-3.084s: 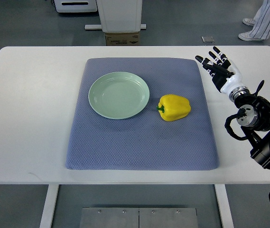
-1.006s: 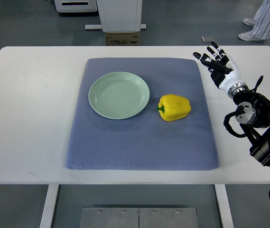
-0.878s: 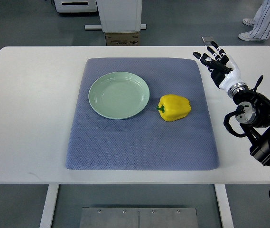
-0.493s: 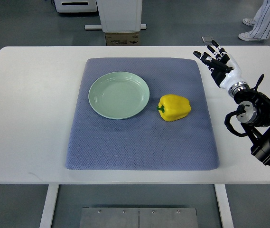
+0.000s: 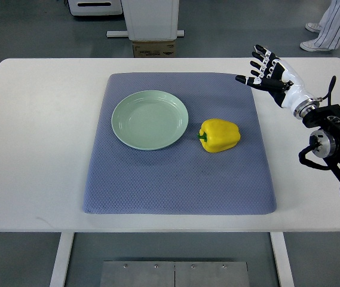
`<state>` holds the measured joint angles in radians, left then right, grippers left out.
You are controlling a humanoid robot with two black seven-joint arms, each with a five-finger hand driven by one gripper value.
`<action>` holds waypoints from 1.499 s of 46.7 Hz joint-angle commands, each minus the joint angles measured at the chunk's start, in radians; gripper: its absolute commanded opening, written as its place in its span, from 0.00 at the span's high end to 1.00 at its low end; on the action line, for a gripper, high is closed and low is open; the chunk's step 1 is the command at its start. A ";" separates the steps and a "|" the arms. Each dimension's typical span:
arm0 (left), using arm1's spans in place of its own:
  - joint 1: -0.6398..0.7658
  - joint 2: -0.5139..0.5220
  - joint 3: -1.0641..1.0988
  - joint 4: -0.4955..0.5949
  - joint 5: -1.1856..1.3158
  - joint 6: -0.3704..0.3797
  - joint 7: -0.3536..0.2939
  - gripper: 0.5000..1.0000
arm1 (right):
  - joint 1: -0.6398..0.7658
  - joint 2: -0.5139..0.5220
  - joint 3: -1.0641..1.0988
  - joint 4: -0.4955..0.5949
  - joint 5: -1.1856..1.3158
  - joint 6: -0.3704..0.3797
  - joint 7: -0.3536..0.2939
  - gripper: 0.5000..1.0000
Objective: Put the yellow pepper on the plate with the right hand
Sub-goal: 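Reach the right hand over the yellow pepper, fingers open, then close the right hand's fingers around the yellow pepper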
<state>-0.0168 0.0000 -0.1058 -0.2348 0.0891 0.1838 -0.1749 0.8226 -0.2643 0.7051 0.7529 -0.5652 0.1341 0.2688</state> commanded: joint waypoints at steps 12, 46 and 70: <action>0.000 0.000 0.000 0.000 0.000 0.000 0.000 0.00 | 0.058 -0.088 -0.105 0.154 -0.179 0.041 0.001 0.02; 0.000 0.000 0.000 0.000 0.000 0.000 0.000 0.00 | 0.256 -0.124 -0.475 0.197 -0.424 0.082 0.001 0.03; 0.000 0.000 0.000 0.000 0.000 -0.001 0.000 0.00 | 0.262 -0.136 -0.590 0.194 -0.504 0.078 0.007 0.03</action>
<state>-0.0169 0.0000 -0.1059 -0.2348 0.0890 0.1842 -0.1749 1.0876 -0.3965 0.1208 0.9465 -1.0688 0.2115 0.2731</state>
